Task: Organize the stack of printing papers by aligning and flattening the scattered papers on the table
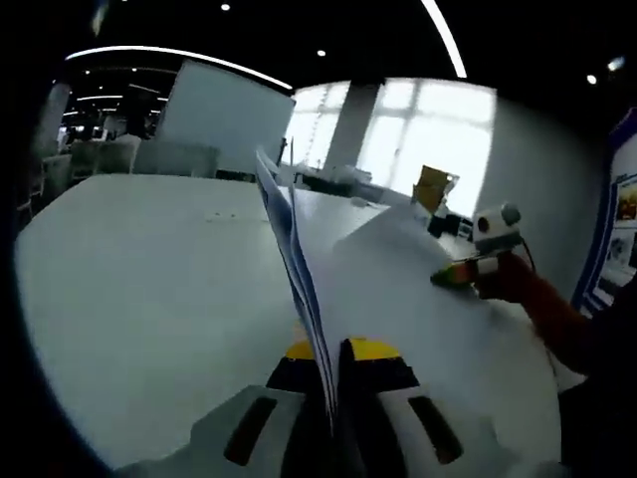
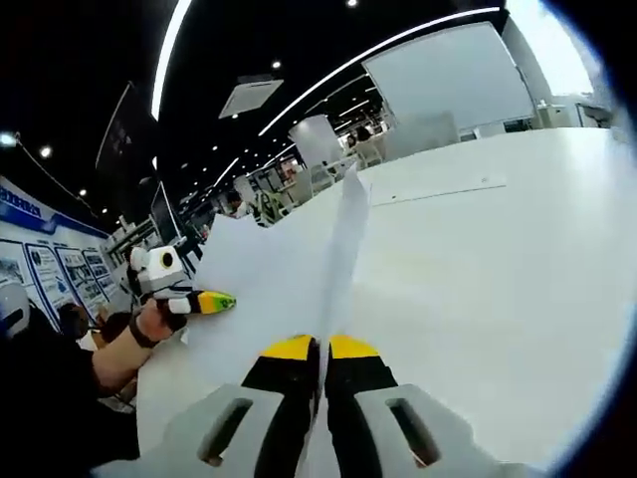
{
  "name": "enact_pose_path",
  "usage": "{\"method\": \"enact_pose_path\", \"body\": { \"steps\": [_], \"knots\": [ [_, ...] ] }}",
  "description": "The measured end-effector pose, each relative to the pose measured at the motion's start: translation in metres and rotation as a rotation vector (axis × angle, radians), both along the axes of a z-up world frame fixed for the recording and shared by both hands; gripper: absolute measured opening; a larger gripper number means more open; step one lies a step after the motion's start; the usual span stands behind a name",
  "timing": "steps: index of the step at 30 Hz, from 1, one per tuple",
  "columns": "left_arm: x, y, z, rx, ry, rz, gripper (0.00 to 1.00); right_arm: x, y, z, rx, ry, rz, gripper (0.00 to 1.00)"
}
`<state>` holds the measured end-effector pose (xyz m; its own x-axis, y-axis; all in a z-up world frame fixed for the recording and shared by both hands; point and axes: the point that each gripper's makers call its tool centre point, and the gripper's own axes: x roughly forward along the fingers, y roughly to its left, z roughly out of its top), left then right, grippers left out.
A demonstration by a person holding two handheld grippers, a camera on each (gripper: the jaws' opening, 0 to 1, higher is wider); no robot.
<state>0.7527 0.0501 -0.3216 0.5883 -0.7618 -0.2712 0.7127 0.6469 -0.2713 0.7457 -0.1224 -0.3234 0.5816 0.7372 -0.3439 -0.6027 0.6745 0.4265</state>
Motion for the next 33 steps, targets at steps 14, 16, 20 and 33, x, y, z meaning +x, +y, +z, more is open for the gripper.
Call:
{"method": "enact_pose_path", "body": {
  "steps": [14, 16, 20, 33],
  "knots": [
    [0.000, -0.003, -0.018, 0.178, -0.084, 0.012, 0.08, -0.011, 0.011, -0.019, -0.093, -0.013, -0.014, 0.02],
    [0.001, -0.002, -0.018, 0.179, -0.087, 0.014, 0.08, -0.013, 0.012, -0.017, -0.084, -0.021, -0.017, 0.02],
    [0.002, -0.002, -0.019, 0.183, -0.095, 0.016, 0.09, -0.009, 0.008, -0.020, -0.096, -0.034, -0.027, 0.03],
    [0.006, 0.000, -0.020, 0.197, -0.120, 0.031, 0.09, -0.004, 0.005, -0.023, -0.148, -0.087, -0.054, 0.05]
  ]
}}
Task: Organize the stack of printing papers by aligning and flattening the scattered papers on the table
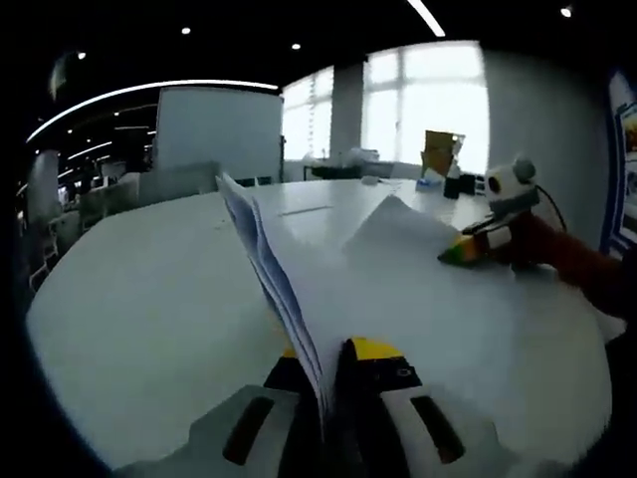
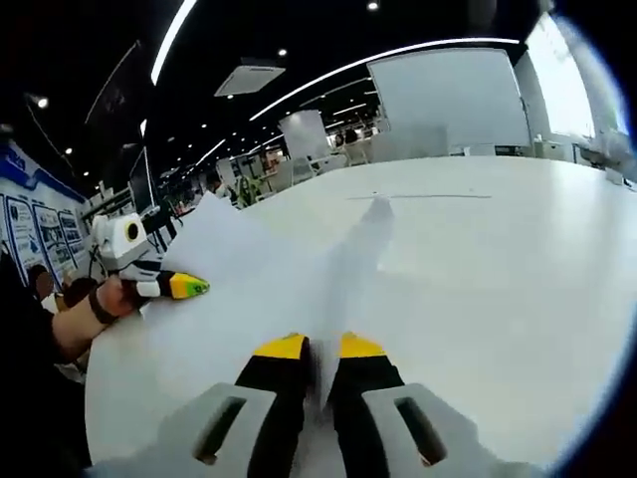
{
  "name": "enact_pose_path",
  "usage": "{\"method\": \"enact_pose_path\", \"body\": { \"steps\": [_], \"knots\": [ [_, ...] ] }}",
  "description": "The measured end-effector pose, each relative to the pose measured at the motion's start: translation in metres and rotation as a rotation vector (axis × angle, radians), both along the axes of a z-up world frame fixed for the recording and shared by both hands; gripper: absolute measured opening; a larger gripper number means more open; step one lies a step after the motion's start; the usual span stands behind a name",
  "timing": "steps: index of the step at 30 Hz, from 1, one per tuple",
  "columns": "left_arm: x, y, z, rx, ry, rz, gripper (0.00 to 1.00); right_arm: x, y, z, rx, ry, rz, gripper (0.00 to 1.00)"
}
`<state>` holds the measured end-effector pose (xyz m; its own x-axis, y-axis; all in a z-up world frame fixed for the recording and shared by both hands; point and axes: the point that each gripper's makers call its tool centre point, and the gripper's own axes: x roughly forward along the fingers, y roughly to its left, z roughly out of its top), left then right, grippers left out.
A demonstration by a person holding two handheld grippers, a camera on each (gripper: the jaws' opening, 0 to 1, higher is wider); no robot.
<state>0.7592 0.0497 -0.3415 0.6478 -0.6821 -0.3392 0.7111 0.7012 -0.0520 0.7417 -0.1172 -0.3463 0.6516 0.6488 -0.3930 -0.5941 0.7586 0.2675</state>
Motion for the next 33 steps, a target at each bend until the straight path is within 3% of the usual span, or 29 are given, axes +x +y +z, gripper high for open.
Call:
{"method": "enact_pose_path", "body": {
  "steps": [11, 19, 33],
  "knots": [
    [0.001, 0.001, 0.000, 0.017, -0.026, 0.013, 0.10, 0.007, -0.005, 0.000, -0.016, -0.024, 0.007, 0.06],
    [0.003, 0.003, 0.000, 0.036, -0.052, 0.040, 0.15, 0.011, -0.009, -0.001, -0.063, -0.077, 0.013, 0.11],
    [0.013, 0.019, 0.001, 0.057, -0.099, 0.155, 0.37, 0.015, -0.013, -0.003, -0.101, -0.121, 0.020, 0.16]
  ]
}}
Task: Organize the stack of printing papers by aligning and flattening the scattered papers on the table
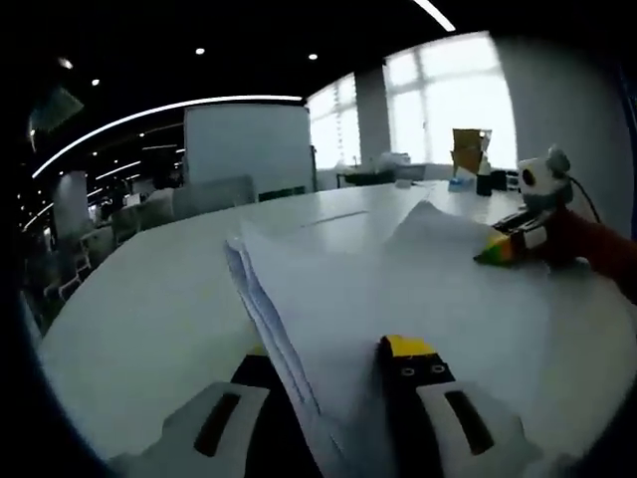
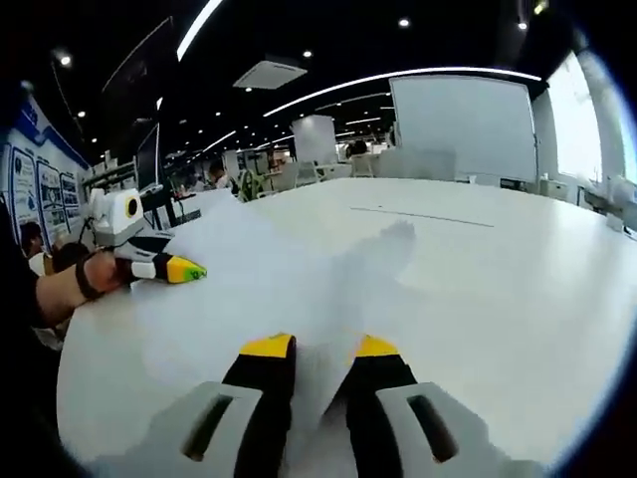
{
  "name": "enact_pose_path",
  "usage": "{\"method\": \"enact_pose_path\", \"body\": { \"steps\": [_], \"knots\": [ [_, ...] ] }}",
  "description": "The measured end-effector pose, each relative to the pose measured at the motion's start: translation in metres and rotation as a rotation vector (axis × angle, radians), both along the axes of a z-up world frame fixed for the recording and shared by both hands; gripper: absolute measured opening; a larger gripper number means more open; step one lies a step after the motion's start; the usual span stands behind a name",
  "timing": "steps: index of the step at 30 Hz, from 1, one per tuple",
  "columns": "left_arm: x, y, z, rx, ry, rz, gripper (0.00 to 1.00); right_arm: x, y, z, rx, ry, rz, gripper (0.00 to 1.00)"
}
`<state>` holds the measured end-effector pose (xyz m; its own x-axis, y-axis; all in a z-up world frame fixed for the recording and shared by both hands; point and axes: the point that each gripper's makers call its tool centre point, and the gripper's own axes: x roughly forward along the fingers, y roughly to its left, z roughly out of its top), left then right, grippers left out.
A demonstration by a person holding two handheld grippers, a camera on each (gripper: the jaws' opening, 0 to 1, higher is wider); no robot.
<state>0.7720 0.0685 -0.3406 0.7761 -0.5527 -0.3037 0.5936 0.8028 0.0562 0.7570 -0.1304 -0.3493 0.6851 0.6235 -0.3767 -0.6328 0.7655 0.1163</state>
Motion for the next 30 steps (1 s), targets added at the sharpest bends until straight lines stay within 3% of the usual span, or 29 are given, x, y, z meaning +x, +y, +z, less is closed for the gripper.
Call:
{"method": "enact_pose_path", "body": {
  "steps": [7, 12, 21, 30],
  "knots": [
    [0.008, 0.013, 0.000, -0.007, -0.006, 0.071, 0.55, 0.003, 0.000, 0.000, -0.035, -0.035, -0.009, 0.27],
    [0.009, 0.014, 0.001, -0.006, -0.008, 0.077, 0.57, 0.004, 0.000, 0.000, -0.053, -0.049, -0.015, 0.33],
    [0.010, 0.015, 0.003, -0.038, -0.001, 0.087, 0.65, 0.005, 0.003, 0.000, -0.049, -0.050, -0.038, 0.55],
    [0.011, 0.017, 0.007, -0.083, -0.004, 0.102, 0.66, 0.007, 0.003, 0.000, -0.029, -0.043, -0.056, 0.61]
  ]
}}
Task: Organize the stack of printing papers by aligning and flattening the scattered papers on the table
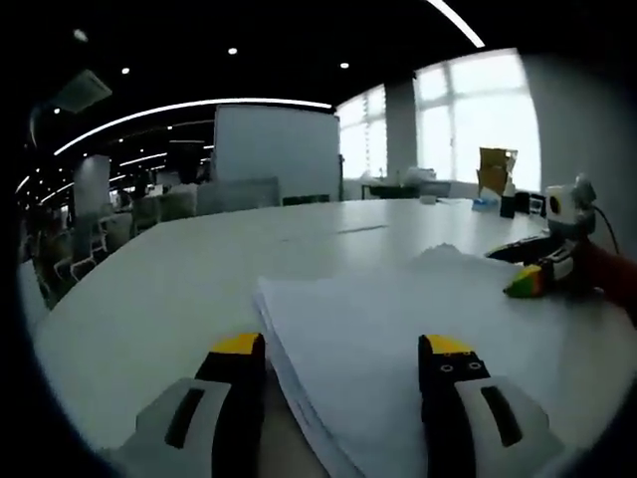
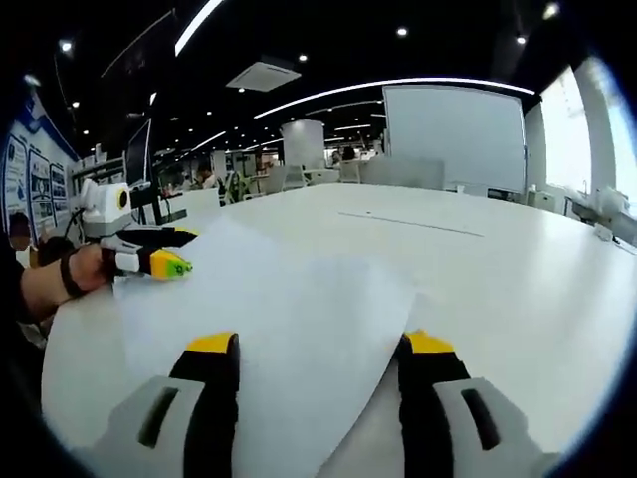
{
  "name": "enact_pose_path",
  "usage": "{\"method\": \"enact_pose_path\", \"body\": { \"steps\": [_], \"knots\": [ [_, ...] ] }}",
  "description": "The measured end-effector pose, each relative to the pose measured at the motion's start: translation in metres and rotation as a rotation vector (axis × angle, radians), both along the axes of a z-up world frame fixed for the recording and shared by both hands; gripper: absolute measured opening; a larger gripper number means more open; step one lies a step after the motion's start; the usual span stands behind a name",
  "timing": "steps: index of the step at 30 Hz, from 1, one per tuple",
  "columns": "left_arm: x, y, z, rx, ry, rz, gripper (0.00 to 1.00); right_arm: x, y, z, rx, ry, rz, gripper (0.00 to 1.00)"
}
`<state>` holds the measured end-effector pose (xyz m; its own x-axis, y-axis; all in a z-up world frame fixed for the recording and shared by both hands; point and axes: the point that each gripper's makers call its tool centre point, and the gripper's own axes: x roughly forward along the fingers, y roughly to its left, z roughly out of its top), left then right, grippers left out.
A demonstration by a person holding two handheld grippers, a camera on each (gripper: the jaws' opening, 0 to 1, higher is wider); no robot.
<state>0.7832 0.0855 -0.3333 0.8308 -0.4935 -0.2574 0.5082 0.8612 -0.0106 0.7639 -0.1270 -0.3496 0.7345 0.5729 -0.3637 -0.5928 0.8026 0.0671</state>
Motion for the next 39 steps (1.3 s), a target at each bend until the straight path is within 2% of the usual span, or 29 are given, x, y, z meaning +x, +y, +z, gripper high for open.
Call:
{"method": "enact_pose_path", "body": {
  "steps": [7, 12, 19, 21, 28, 39],
  "knots": [
    [0.000, -0.003, -0.002, 0.003, 0.002, -0.009, 0.67, 0.000, 0.005, 0.000, 0.004, -0.003, 0.022, 0.64],
    [0.000, -0.003, -0.001, 0.000, -0.001, -0.011, 0.67, 0.002, 0.003, 0.005, 0.041, -0.010, 0.008, 0.63],
    [0.002, 0.001, 0.006, -0.035, -0.024, 0.004, 0.70, 0.003, 0.001, 0.012, 0.085, -0.029, -0.011, 0.64],
    [0.002, 0.000, 0.006, -0.038, -0.025, 0.003, 0.71, 0.002, 0.003, 0.011, 0.075, -0.032, -0.006, 0.65],
    [0.001, -0.001, 0.008, -0.050, -0.031, -0.001, 0.75, 0.000, 0.006, 0.010, 0.065, -0.036, 0.002, 0.71],
    [0.001, -0.001, 0.012, -0.082, -0.031, -0.003, 0.84, 0.000, 0.002, 0.014, 0.100, -0.036, -0.012, 0.85]
  ]
}}
